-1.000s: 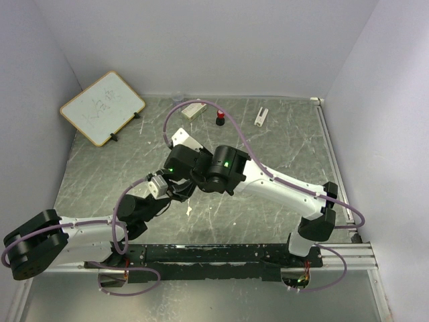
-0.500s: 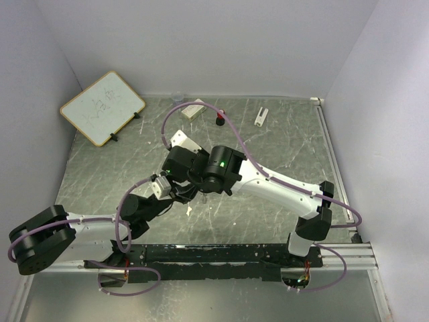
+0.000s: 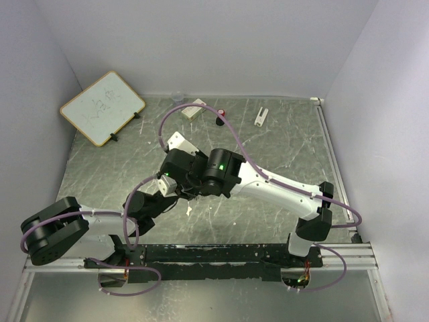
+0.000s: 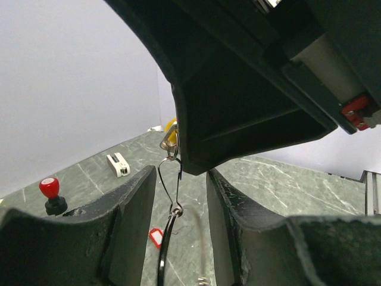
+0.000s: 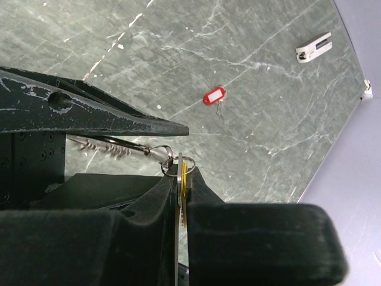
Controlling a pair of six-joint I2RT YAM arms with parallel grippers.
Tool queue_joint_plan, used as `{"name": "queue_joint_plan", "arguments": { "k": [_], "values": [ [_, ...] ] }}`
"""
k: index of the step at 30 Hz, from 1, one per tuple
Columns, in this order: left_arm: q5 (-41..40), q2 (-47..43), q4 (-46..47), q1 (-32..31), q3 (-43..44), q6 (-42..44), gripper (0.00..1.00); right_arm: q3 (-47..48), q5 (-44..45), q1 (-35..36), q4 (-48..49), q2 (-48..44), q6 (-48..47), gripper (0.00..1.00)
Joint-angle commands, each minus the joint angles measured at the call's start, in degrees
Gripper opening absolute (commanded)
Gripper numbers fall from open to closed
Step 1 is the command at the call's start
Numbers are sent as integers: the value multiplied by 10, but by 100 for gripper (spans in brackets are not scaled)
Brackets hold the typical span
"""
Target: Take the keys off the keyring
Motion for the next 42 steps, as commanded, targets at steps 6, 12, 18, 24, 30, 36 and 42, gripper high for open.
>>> {"name": "queue_joint_plan", "arguments": {
  "k": [6, 12, 18, 24, 30, 36, 42],
  "values": [
    [-25, -1, 33, -4, 8, 20, 48, -4, 9, 5, 8, -19, 7, 0],
    [-33, -5, 33, -4, -5, 21, 48, -2, 11, 6, 6, -16, 7, 0],
    [-41, -14, 30, -4, -14, 25, 47, -1, 13, 7, 6, -15, 7, 0],
    [-51, -19, 28, -4, -20, 28, 46, -3, 13, 7, 7, -14, 5, 0],
    [-58, -21, 29, -4, -22, 32, 45, -4, 13, 8, 8, -15, 5, 0],
    [-57, -18, 39, -4, -23, 32, 43, -5, 14, 8, 8, -16, 5, 0],
    [-58, -13, 56, -4, -29, 31, 39, -10, 12, 8, 10, -16, 4, 0]
  ]
}}
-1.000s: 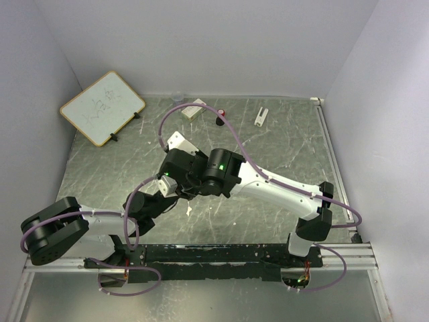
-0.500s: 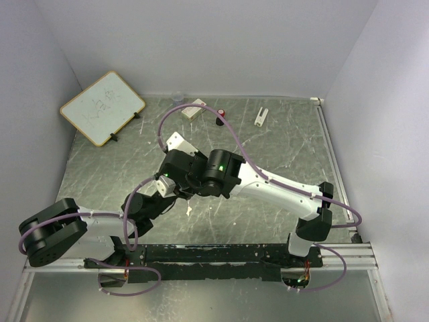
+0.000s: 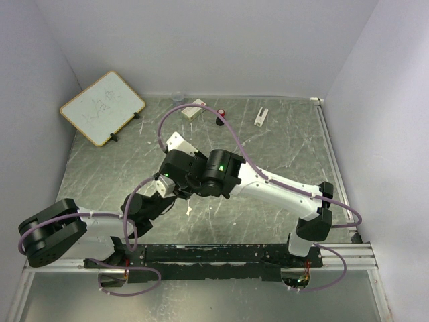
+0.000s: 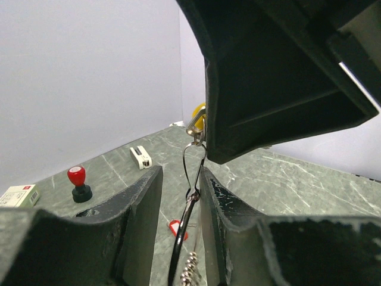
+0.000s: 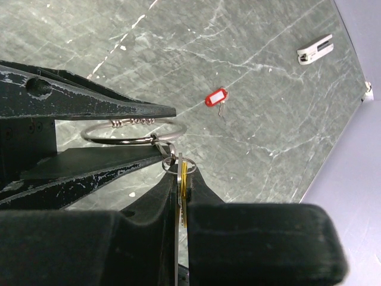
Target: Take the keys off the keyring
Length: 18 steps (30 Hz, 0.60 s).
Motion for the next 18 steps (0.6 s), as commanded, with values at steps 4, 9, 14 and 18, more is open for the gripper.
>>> {"name": "queue_joint_plan", "arguments": {
  "k": [4, 9, 14, 18],
  "values": [
    [-4, -3, 50, -3, -7, 4, 36, -9, 10, 3, 5, -17, 4, 0],
    [-4, -6, 53, -3, -9, 4, 35, -14, 8, 3, 8, -19, 4, 0],
    [2, -5, 58, -3, -8, 4, 32, -15, 7, 3, 8, -19, 3, 0],
    [5, -6, 56, -3, -9, 1, 27, -15, 7, 3, 9, -19, 2, 0]
  ]
}}
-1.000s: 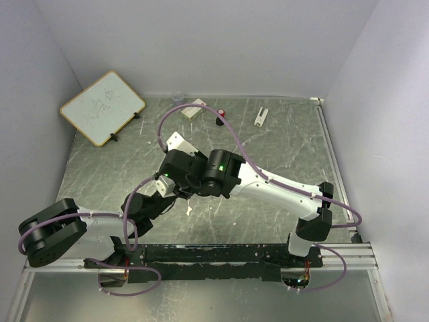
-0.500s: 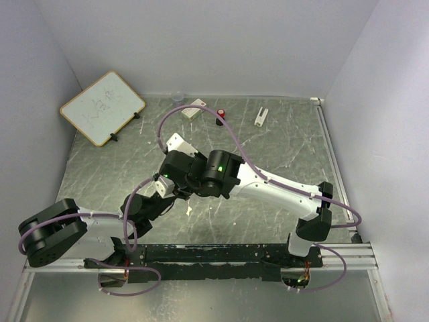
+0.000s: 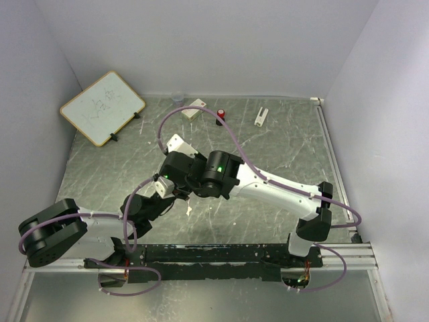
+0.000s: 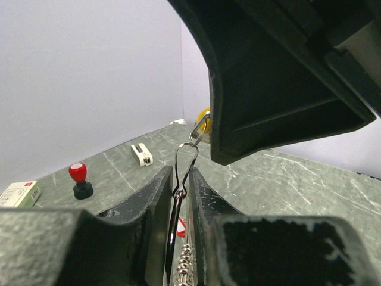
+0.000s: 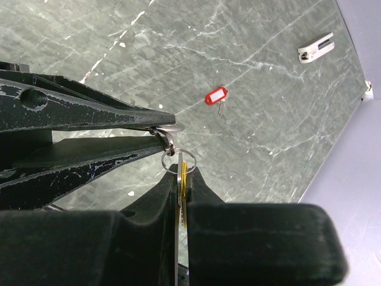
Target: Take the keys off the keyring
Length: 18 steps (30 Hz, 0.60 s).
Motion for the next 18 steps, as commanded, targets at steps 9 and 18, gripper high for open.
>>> {"name": "queue_joint_plan", "arguments": {
  "k": [9, 18],
  "values": [
    [1, -18, 31, -3, -4, 6, 9, -2, 10, 3, 7, -16, 2, 0],
    [-5, -28, 27, -3, -6, 13, 7, -4, 8, 3, 7, -15, 7, 0]
  ]
}}
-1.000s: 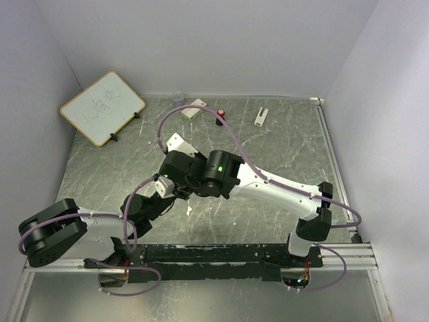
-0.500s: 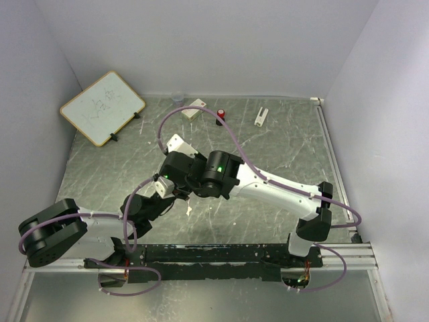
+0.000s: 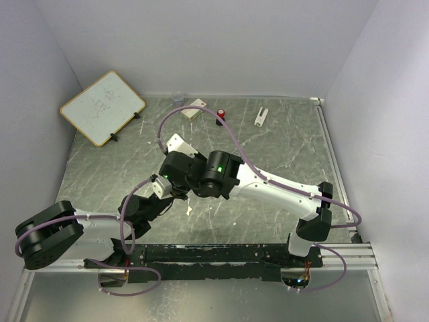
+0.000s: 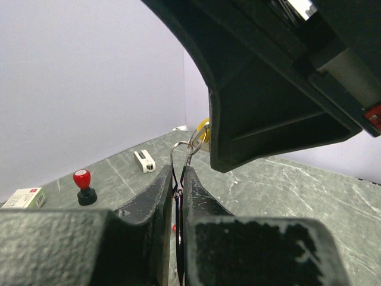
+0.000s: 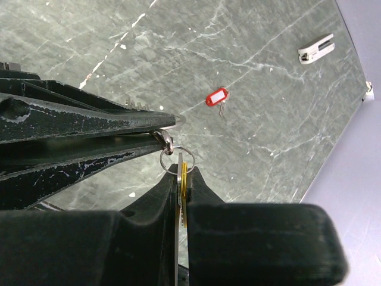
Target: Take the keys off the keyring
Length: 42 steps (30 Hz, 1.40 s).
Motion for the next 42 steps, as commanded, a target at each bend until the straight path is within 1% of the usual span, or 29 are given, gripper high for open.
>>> {"name": "queue_joint_plan", "arguments": {
  "k": [1, 6, 12, 23, 36, 42],
  "values": [
    [-7, -13, 31, -3, -5, 7, 7, -5, 8, 3, 2, -15, 8, 0],
    [-7, -19, 34, -3, -6, 9, 7, -14, 4, 3, 8, -22, 13, 0],
    [-22, -25, 59, -3, -10, 12, 7, -34, -6, 3, 30, -32, 16, 0],
    [-30, -40, 78, -3, -9, 12, 7, -79, -37, 3, 93, -44, -1, 0],
    [-55, -58, 99, -3, -20, 26, 7, -82, -73, 3, 99, -55, 12, 0],
    [-67, -77, 92, -3, -19, 37, 7, -97, -66, 3, 92, -72, 33, 0]
  ]
}}
